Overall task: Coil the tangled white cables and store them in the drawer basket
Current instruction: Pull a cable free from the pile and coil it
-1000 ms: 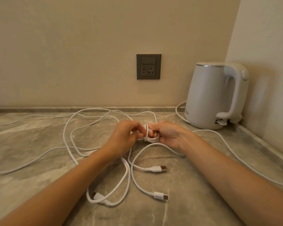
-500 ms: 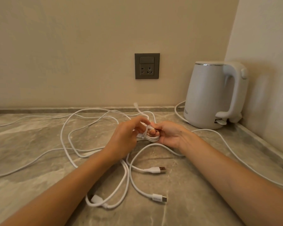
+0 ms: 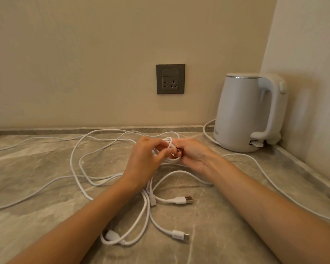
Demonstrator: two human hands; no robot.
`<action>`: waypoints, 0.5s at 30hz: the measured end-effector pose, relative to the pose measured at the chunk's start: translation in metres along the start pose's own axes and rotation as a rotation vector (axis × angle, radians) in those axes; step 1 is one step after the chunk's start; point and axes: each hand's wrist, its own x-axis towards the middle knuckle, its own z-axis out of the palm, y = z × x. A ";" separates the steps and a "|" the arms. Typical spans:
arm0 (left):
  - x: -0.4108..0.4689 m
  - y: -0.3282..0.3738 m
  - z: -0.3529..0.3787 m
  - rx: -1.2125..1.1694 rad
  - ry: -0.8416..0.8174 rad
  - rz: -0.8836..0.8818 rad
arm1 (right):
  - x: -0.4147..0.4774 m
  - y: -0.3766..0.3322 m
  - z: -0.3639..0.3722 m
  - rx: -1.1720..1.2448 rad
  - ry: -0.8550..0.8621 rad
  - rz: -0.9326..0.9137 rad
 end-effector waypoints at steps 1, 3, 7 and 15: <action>0.000 0.000 0.001 0.021 0.007 -0.001 | 0.001 -0.001 0.000 0.005 0.012 -0.019; 0.001 0.000 0.001 0.054 0.041 -0.020 | 0.002 -0.003 0.001 0.006 0.047 -0.065; 0.007 -0.002 -0.001 0.099 0.094 -0.005 | 0.004 -0.002 0.000 -0.284 0.059 -0.232; 0.022 -0.002 -0.010 0.003 -0.065 -0.118 | -0.007 -0.002 0.004 -0.543 -0.079 -0.254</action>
